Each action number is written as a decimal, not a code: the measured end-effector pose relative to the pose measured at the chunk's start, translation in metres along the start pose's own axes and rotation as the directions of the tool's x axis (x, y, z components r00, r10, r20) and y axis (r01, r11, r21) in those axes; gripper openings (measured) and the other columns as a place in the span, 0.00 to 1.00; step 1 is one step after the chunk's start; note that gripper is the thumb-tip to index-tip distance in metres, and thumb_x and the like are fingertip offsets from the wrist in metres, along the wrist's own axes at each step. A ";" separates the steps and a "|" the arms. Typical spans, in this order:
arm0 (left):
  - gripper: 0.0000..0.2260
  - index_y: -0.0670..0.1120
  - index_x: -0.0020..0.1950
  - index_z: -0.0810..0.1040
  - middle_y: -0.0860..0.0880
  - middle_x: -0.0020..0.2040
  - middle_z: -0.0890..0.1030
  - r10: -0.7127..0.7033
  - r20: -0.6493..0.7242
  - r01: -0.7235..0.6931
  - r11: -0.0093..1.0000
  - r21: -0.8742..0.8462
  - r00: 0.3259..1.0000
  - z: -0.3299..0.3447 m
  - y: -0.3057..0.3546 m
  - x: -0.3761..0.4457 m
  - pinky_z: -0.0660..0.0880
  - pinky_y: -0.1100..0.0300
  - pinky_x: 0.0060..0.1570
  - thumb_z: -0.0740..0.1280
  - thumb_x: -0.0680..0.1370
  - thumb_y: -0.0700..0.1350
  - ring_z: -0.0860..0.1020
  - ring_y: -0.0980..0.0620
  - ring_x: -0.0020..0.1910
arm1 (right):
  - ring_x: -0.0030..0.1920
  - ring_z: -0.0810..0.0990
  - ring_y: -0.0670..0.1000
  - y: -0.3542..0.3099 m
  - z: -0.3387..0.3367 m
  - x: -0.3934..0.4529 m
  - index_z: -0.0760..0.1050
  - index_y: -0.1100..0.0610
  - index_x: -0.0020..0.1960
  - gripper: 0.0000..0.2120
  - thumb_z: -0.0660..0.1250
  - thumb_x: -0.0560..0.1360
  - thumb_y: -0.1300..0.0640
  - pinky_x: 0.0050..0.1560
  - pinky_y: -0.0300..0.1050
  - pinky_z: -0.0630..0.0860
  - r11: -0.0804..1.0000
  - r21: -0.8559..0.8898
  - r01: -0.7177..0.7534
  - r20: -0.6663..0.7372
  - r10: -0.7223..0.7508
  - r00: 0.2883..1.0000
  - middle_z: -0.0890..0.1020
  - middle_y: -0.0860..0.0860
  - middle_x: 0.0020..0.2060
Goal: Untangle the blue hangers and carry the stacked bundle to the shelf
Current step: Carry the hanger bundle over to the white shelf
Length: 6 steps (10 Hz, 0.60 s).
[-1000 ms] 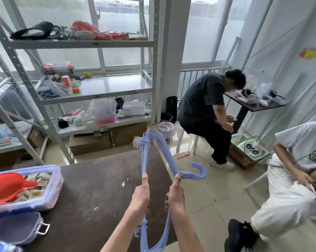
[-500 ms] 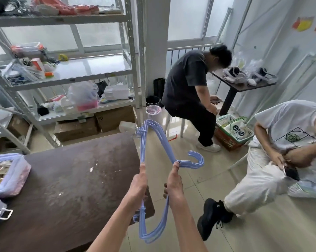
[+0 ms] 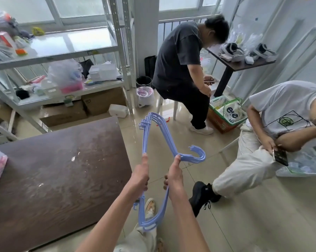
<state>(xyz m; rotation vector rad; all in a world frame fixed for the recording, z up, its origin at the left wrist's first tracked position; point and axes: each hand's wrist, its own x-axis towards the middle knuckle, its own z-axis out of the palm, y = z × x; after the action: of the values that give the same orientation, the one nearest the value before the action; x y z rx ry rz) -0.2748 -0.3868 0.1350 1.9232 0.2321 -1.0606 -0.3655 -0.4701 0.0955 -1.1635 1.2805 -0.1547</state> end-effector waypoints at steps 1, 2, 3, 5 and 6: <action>0.32 0.47 0.39 0.68 0.51 0.30 0.63 0.027 0.023 -0.027 1.000 -0.005 0.999 0.006 0.012 0.011 0.60 0.59 0.30 0.47 0.76 0.75 0.60 0.51 0.27 | 0.32 0.69 0.50 -0.006 0.001 0.017 0.72 0.72 0.68 0.73 0.46 0.54 0.09 0.36 0.46 0.65 1.000 -0.009 -0.014 -0.020 0.014 1.000 0.71 0.51 0.32; 0.32 0.46 0.38 0.66 0.50 0.30 0.63 0.007 0.012 -0.008 0.999 0.049 1.000 0.012 0.020 0.026 0.60 0.59 0.30 0.46 0.76 0.75 0.61 0.51 0.27 | 0.32 0.68 0.51 -0.012 0.003 0.028 0.72 0.72 0.69 0.78 0.46 0.49 0.07 0.36 0.46 0.65 1.000 -0.002 -0.014 -0.037 0.014 0.999 0.70 0.51 0.32; 0.32 0.45 0.39 0.68 0.49 0.31 0.64 0.010 0.015 -0.011 0.998 0.058 1.000 0.021 0.027 0.041 0.60 0.59 0.30 0.46 0.78 0.73 0.61 0.51 0.28 | 0.32 0.68 0.50 -0.026 0.002 0.036 0.71 0.73 0.68 0.76 0.46 0.51 0.08 0.36 0.46 0.65 1.000 -0.003 -0.006 -0.019 0.006 1.000 0.70 0.51 0.32; 0.33 0.44 0.42 0.71 0.48 0.33 0.65 -0.021 0.001 0.021 0.997 0.075 1.000 0.024 0.056 0.076 0.61 0.58 0.30 0.45 0.79 0.72 0.62 0.51 0.29 | 0.32 0.69 0.50 -0.055 0.016 0.066 0.77 0.61 0.60 0.68 0.46 0.48 0.07 0.37 0.46 0.66 0.999 0.029 0.015 -0.013 -0.014 1.000 0.71 0.51 0.33; 0.34 0.44 0.43 0.72 0.48 0.33 0.65 -0.035 0.016 0.034 0.998 0.060 0.999 0.024 0.070 0.098 0.62 0.58 0.32 0.45 0.78 0.72 0.63 0.50 0.30 | 0.32 0.69 0.50 -0.074 0.025 0.083 0.74 0.55 0.58 0.52 0.46 0.58 0.14 0.36 0.46 0.66 0.999 0.031 -0.042 0.020 0.042 0.999 0.71 0.51 0.32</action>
<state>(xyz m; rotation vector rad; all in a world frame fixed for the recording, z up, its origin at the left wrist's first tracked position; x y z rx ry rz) -0.1915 -0.4692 0.0996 1.9685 0.2272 -1.1176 -0.2795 -0.5450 0.0911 -1.1078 1.2800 -0.1321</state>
